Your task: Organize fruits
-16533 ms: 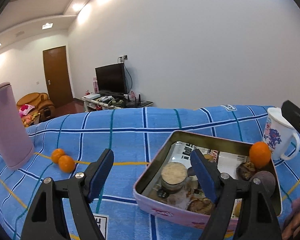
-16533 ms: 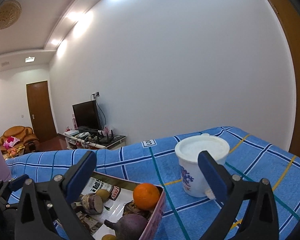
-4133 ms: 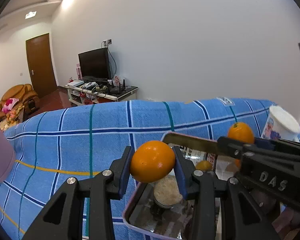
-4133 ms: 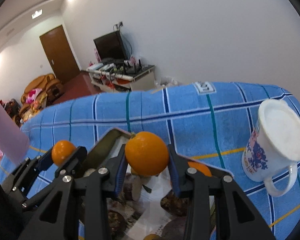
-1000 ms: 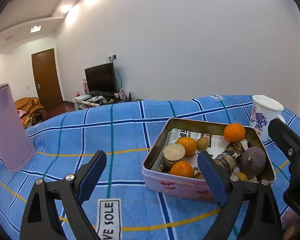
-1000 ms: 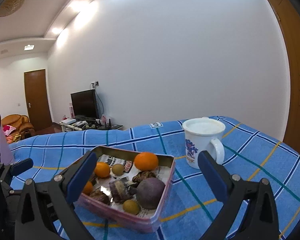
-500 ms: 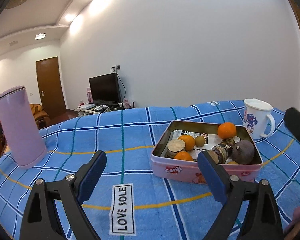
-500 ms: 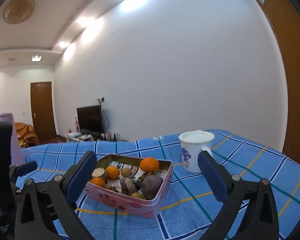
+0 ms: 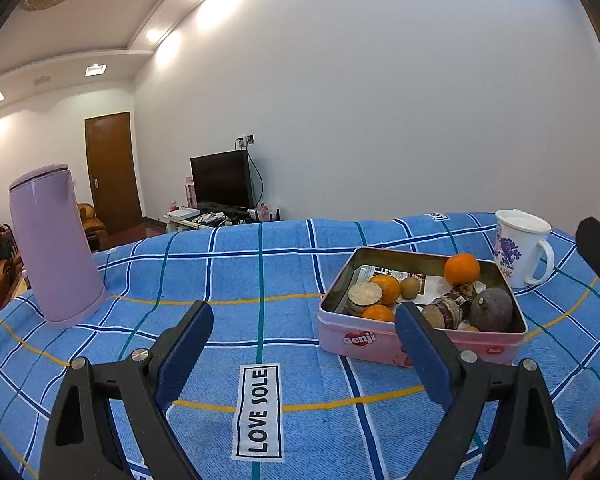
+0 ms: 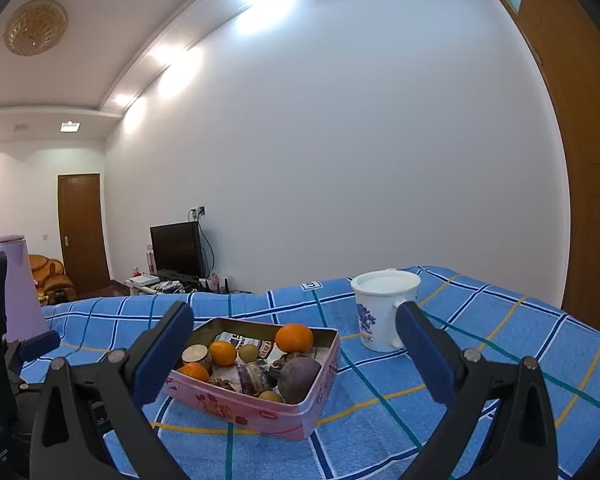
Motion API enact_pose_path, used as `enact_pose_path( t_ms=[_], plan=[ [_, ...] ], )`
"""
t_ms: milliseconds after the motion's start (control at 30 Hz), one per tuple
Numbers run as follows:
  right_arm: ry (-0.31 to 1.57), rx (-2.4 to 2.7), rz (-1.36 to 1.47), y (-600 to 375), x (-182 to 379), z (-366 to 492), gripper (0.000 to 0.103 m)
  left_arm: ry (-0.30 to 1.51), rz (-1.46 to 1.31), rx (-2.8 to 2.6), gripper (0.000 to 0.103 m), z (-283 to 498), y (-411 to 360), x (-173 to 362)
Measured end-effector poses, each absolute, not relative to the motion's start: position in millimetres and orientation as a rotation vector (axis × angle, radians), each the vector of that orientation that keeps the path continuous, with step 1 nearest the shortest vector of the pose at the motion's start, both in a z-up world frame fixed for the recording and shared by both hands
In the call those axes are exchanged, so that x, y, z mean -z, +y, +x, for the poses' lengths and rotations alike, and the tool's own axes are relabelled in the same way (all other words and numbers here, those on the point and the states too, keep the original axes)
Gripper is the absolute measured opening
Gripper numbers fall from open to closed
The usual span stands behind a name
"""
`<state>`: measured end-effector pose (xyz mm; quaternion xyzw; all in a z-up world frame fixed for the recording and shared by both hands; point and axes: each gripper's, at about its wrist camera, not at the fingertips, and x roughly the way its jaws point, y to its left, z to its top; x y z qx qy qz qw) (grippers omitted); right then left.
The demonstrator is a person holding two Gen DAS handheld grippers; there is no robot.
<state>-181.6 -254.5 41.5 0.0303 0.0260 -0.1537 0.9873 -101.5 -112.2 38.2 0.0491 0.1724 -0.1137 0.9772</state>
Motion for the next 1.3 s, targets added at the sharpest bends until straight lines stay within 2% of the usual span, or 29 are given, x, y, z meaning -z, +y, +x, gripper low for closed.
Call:
enact_pose_path(
  t_ms=[1300],
  plan=[
    [0.060,0.313,0.052,-254.3,-40.7,-181.7,0.103,0.350,0.105,0.225,0.093,-102.2,-111.9,-36.2]
  ],
)
